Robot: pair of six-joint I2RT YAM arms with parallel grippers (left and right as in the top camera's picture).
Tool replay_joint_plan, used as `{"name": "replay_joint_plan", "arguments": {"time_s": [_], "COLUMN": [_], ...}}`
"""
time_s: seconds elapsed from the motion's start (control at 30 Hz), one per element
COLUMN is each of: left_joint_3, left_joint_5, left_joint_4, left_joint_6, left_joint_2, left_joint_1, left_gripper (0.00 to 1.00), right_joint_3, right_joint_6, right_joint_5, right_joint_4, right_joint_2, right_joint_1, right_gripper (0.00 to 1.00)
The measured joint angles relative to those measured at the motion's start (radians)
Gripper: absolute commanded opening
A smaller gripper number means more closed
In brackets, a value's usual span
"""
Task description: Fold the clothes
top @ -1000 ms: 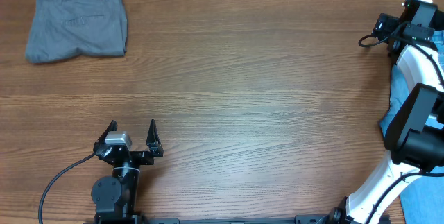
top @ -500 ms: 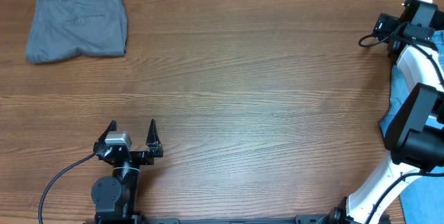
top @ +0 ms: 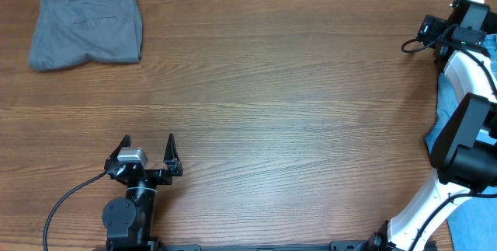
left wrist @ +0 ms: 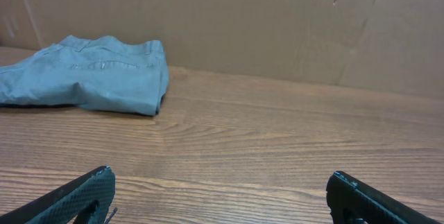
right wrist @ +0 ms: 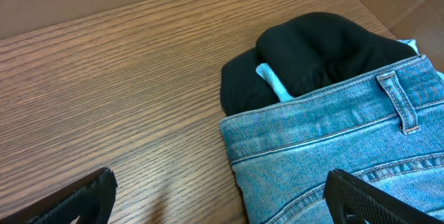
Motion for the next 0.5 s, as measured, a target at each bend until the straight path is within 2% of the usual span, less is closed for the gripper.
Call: {"name": "replay_joint_plan", "arguments": {"time_s": [0.5], "left_joint_3": [0.0], "left_joint_5": [0.0], "left_joint_4": [0.0], "left_joint_6": [0.0], "left_joint_2": [0.0], "left_joint_1": [0.0], "left_gripper": [1.0], "right_joint_3": [0.0], "right_joint_6": [0.0], "right_joint_5": [-0.116], "right_joint_4": [0.01], "right_joint_2": [0.0], "right_joint_1": [0.0], "right_gripper": [1.0]}}
